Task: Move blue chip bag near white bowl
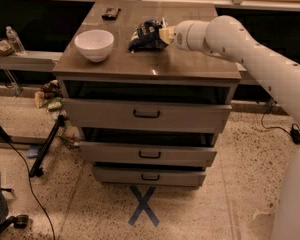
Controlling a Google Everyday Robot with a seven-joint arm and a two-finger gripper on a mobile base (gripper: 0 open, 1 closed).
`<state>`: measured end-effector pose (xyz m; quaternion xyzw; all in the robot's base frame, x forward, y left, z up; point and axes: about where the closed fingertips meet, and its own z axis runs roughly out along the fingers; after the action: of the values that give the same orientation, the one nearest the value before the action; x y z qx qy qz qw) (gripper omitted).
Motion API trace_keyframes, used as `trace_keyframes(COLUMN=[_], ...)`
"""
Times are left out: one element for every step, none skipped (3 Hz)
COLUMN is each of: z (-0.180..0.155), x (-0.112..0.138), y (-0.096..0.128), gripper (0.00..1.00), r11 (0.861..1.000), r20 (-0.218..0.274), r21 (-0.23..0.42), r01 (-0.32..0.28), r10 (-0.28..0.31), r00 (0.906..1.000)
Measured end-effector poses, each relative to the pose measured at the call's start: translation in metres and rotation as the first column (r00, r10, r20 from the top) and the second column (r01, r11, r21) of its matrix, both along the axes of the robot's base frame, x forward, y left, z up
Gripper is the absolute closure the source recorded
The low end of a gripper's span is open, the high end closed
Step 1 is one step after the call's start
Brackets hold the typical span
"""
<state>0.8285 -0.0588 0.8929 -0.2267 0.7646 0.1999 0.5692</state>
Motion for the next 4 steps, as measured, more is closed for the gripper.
trace_keyframes(z=[0.006,0.018,0.028,0.033], x=[-0.010,-0.019,-0.025,-0.029], y=[0.012,0.021,0.030,0.035], gripper=[0.82,0.58,0.35,0.12], r11=[0.998,0.988,0.978,0.971], r20=[-0.017,-0.026,-0.028,-0.030], r21=[0.040,0.086,0.116,0.127], r01=[-0.052,-0.125,-0.175,-0.204], r10=[0.052,0.127,0.180,0.209], r00=[0.9985,0.9915,0.9833,0.9775])
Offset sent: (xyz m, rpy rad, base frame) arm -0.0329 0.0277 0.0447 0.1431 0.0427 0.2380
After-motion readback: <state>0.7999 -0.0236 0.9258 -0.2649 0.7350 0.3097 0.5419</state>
